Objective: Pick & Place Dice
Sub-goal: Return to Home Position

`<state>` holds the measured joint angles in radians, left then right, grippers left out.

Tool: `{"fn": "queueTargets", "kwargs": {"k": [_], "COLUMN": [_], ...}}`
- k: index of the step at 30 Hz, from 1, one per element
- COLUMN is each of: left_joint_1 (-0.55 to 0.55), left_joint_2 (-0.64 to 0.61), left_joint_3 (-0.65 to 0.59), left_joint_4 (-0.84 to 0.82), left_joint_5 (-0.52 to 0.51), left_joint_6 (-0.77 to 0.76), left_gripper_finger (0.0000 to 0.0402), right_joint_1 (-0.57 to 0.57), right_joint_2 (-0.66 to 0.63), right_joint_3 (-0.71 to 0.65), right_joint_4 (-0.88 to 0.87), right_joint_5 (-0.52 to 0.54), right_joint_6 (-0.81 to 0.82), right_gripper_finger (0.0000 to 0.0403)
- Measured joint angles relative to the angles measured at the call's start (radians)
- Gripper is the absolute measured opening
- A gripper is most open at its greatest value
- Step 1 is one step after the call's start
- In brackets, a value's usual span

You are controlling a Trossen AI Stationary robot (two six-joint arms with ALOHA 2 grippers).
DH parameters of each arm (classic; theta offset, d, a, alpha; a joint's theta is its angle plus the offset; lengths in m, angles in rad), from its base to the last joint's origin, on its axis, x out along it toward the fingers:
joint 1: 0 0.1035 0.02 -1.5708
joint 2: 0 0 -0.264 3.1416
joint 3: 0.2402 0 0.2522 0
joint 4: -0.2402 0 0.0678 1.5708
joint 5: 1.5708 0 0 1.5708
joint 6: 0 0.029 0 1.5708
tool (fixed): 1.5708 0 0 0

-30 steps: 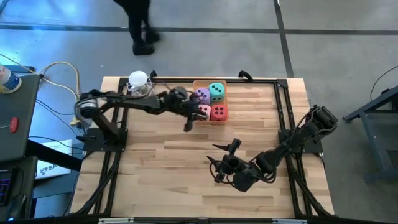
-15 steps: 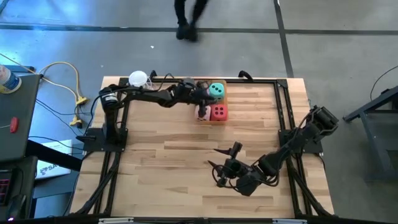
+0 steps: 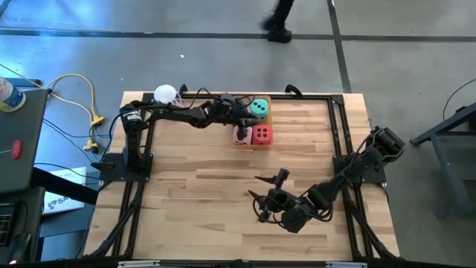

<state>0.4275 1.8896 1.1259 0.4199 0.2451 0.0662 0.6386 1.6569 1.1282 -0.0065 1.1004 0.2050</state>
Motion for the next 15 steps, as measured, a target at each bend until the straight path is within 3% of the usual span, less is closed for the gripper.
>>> {"fn": "queueTargets", "kwargs": {"k": [10, 15], "left_joint_1": [-0.049, -0.061], "left_joint_2": [-0.091, -0.221], "left_joint_3": [-0.001, -0.001], "left_joint_4": [-0.043, -0.251], "left_joint_5": [-0.064, -0.063], "left_joint_6": [-0.024, -0.017], "left_gripper_finger": [0.0145, 0.0144], "right_joint_1": [-0.004, -0.009], "right_joint_2": [0.0, 0.0], "right_joint_3": [0.0, 0.0], "right_joint_4": [-0.001, 0.001], "right_joint_5": [-0.009, -0.216], "right_joint_6": [0.004, 0.006], "right_gripper_finger": [0.0235, 0.0235]}}
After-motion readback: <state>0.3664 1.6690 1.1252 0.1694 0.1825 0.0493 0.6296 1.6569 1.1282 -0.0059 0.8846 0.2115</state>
